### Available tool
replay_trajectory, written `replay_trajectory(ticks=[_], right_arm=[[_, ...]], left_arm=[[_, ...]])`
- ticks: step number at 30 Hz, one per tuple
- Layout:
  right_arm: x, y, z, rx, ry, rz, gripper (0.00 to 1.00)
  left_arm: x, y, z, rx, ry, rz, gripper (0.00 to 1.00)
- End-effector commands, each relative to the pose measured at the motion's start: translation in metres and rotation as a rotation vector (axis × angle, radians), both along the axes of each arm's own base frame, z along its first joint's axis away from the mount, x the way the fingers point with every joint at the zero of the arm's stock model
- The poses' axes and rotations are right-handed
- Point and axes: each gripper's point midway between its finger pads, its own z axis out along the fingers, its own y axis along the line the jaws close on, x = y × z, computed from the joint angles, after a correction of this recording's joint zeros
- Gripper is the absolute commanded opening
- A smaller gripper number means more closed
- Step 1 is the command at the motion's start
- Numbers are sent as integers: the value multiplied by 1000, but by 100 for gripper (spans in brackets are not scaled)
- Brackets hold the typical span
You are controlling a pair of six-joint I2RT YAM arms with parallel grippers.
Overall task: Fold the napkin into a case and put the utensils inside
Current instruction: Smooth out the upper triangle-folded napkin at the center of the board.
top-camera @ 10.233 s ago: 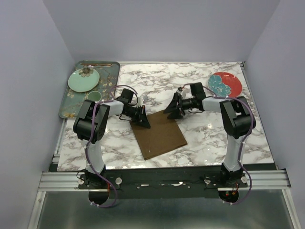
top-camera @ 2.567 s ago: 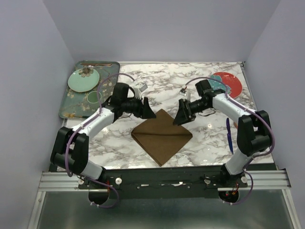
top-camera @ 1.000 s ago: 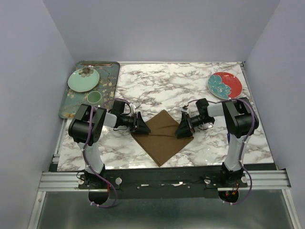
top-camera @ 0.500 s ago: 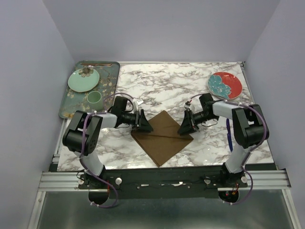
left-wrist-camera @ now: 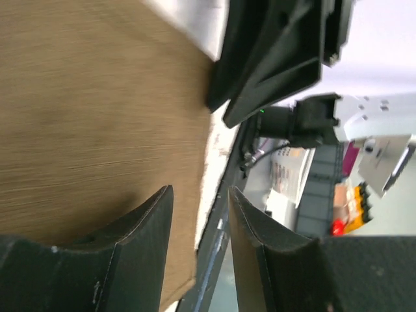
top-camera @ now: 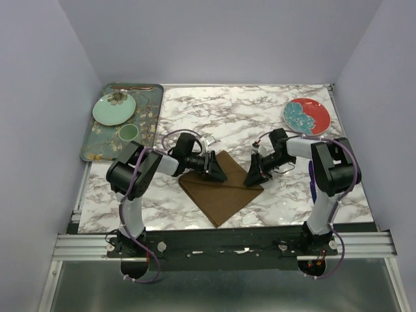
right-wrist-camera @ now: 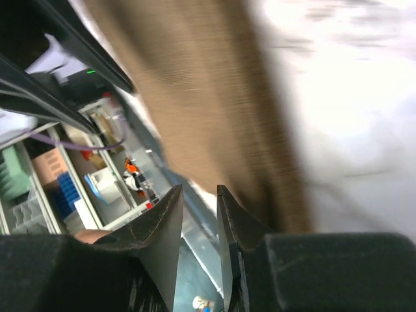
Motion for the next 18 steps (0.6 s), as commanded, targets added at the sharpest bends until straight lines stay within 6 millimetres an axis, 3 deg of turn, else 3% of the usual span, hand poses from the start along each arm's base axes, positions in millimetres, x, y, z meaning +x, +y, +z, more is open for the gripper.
replay_trajectory(ticks=[1,3,5,8,10,12,13,14,16,18], right_arm=[[-1,-18,-37,-176,40,9,35],[-4,-22,-43,-208,49,16,35],[-8,-26,-45,-228,59,28,35],[-8,-26,-36,-211,29,45,35],[-9,-19,-20,-151,11,56,35],[-4,-13,5,-84,-53,69,36],[-4,-11,13,-67,-71,77,36],[-3,-10,27,-56,-94,76,37],[4,-11,40,-60,-154,80,38],[8,-13,48,-72,-217,88,39]], left_arm=[[10,16,-35,64,75,62,48],[7,24,-48,108,75,41,49],[11,26,-45,119,67,34,50],[13,25,-19,92,-15,-9,53],[15,24,9,60,-130,-48,54],[8,35,14,115,-122,-66,54],[12,38,27,119,-252,-101,54],[2,48,26,164,-226,-126,54],[9,61,29,221,-395,-167,53],[3,75,34,293,-475,-200,52]])
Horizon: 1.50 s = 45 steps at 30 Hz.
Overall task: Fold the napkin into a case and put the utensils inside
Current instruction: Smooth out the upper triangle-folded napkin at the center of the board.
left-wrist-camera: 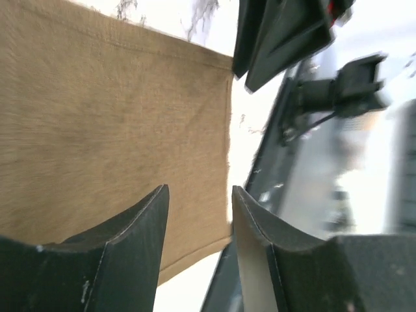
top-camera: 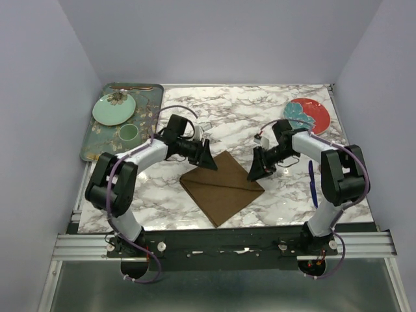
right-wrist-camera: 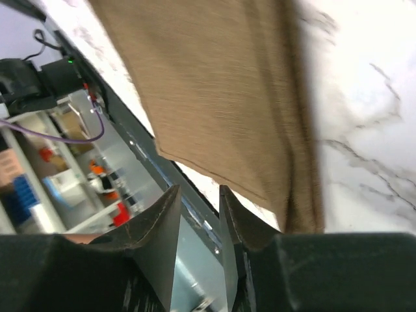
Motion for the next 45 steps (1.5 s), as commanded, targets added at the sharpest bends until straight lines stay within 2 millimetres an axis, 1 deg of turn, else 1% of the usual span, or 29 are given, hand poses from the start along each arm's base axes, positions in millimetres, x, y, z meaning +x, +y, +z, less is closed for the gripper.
replay_trajectory(ticks=[1,2,4,8,10,11,14,17,19,21,23,24,25,27,28,29,31,32,33,35,36,37,39,40,41,43,45], right_arm=[[12,-4,31,-17,-163,41,40],[15,-7,28,-35,-177,42,41],[20,-15,17,-106,-196,44,43],[23,-25,2,-176,-189,58,47],[23,-29,-4,-207,-185,61,48],[21,-31,-7,-217,-181,68,50],[17,-39,-14,-263,-176,81,57],[16,-45,-20,-301,-180,89,61],[16,-49,-23,-320,-178,90,61],[14,-51,-27,-333,-168,92,61],[13,-50,-30,-329,-163,94,61],[13,-49,-31,-325,-158,97,61],[11,-48,-34,-320,-143,99,61],[9,-48,-37,-315,-127,104,61],[7,-48,-40,-311,-109,105,60],[6,-47,-41,-308,-100,104,59],[3,-43,-42,-287,-80,102,56],[3,-42,-43,-280,-66,95,55],[2,-41,-43,-275,-58,92,54],[1,-37,-42,-254,-39,86,54],[0,-37,-42,-251,-33,82,54],[0,-35,-40,-242,-31,79,54],[-2,-33,-37,-233,-17,70,55],[-2,-33,-36,-230,-14,67,55],[-4,-33,-35,-230,-6,60,56],[-3,-33,-31,-232,-13,51,57],[-3,-33,-28,-236,-13,38,59]], left_arm=[[-10,47,-2,237,-270,-109,52],[-12,54,-2,270,-317,-132,52],[-9,66,-8,324,-339,-124,52],[-2,82,-16,386,-321,-102,52],[2,82,-16,397,-330,-107,52],[4,83,-18,403,-326,-109,52],[11,79,-15,396,-347,-119,52],[17,76,-15,405,-373,-131,52],[17,73,-17,414,-387,-147,52],[16,67,-19,416,-414,-172,51],[11,55,-21,414,-433,-204,49],[14,49,-19,403,-456,-209,48],[11,37,-17,389,-468,-228,46],[14,21,-15,357,-466,-214,45],[19,13,-11,342,-475,-208,45],[18,2,-12,328,-469,-215,45],[22,-13,-5,306,-454,-198,45],[21,-19,-6,306,-447,-198,46],[18,-29,-5,295,-460,-210,47],[10,-37,-4,282,-471,-222,49],[6,-44,-3,275,-502,-237,50],[1,-43,-8,282,-525,-255,52],[-1,-49,3,265,-646,-261,54],[-8,-53,2,292,-706,-276,57],[-16,-53,1,303,-780,-322,58],[-26,-62,-1,352,-874,-347,59],[-33,-67,-8,389,-930,-381,60]])
